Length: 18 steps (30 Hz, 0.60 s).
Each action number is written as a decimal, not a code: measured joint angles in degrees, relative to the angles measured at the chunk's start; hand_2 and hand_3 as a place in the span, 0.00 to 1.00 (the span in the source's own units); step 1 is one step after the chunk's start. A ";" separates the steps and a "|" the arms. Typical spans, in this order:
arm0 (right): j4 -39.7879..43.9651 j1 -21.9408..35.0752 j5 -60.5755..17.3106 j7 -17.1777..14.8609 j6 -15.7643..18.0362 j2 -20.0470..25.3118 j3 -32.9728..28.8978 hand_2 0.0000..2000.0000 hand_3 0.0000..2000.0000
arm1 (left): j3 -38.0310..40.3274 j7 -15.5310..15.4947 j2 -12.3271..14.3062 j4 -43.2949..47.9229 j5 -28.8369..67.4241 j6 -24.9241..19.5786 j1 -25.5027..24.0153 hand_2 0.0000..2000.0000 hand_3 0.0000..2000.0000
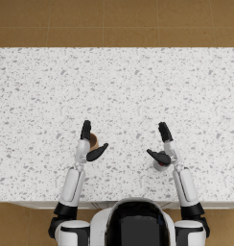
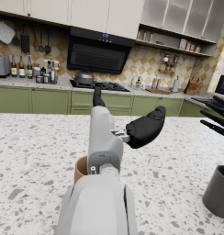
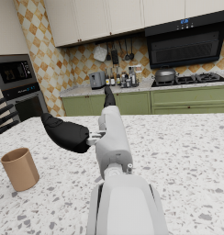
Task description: Pick up two cups and pour the berry on the right into the cup on the left
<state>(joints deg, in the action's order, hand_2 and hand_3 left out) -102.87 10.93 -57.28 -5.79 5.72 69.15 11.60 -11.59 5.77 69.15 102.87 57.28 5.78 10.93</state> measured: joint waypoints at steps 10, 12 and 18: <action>0.00 0.00 0.00 0.00 0.00 0.00 0.00 0.00 0.00 | 0.00 0.00 0.00 0.00 0.00 0.00 0.00 0.00 0.00; 0.00 0.00 0.00 0.00 0.00 0.00 0.00 0.00 0.00 | 0.00 0.00 0.00 0.00 0.00 0.00 0.00 0.00 0.00; 0.31 -0.30 0.00 2.81 -2.78 0.21 0.61 0.00 0.00 | -0.61 -2.80 0.17 -0.41 0.00 -2.81 -0.37 0.00 0.00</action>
<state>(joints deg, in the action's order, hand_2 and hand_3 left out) -102.57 10.64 -57.28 -2.97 2.94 69.36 12.20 -12.20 2.96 69.32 102.46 57.28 2.97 10.56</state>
